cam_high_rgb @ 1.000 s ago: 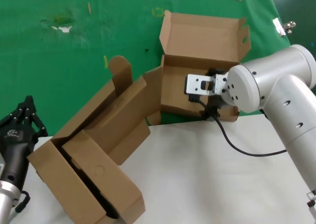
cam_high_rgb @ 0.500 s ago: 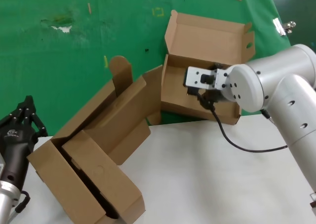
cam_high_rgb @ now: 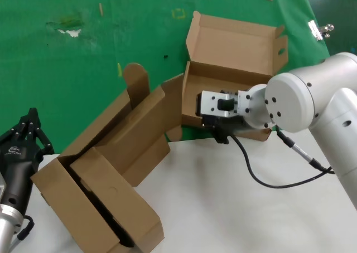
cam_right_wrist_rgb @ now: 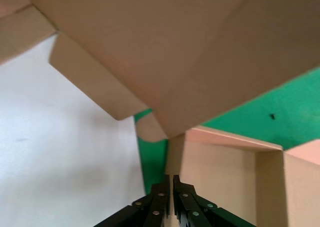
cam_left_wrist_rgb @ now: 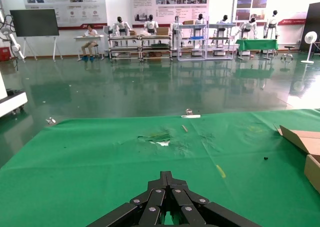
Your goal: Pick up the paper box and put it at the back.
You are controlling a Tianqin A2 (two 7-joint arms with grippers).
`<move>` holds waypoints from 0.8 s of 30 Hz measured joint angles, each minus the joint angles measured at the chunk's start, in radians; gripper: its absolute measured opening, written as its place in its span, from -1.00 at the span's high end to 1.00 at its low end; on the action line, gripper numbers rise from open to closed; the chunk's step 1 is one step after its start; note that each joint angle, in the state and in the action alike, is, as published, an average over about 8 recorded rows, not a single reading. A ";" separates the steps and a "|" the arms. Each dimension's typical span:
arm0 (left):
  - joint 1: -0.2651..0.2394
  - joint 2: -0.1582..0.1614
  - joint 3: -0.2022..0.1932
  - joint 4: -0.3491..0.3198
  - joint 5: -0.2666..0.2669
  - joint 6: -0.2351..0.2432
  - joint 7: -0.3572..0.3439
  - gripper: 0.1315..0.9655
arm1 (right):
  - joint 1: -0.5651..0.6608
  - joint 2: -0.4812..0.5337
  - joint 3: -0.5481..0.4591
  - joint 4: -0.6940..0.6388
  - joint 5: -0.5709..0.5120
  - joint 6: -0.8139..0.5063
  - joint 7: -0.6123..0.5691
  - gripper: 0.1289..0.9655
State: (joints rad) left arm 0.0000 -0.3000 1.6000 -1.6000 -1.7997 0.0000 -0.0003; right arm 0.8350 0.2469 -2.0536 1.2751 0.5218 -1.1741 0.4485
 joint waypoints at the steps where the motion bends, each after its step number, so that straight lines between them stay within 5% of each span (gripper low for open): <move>1: 0.000 0.000 0.000 0.000 0.000 0.000 0.000 0.98 | -0.004 0.004 -0.004 0.006 0.009 -0.006 -0.001 0.91; 24: 0.000 0.000 0.000 0.000 0.000 0.000 0.000 0.98 | -0.037 0.105 -0.035 -0.055 -0.120 0.036 0.061 0.98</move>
State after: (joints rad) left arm 0.0000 -0.3000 1.6000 -1.6000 -1.7997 0.0000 -0.0003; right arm 0.7981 0.3524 -2.0890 1.2200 0.4014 -1.1384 0.5092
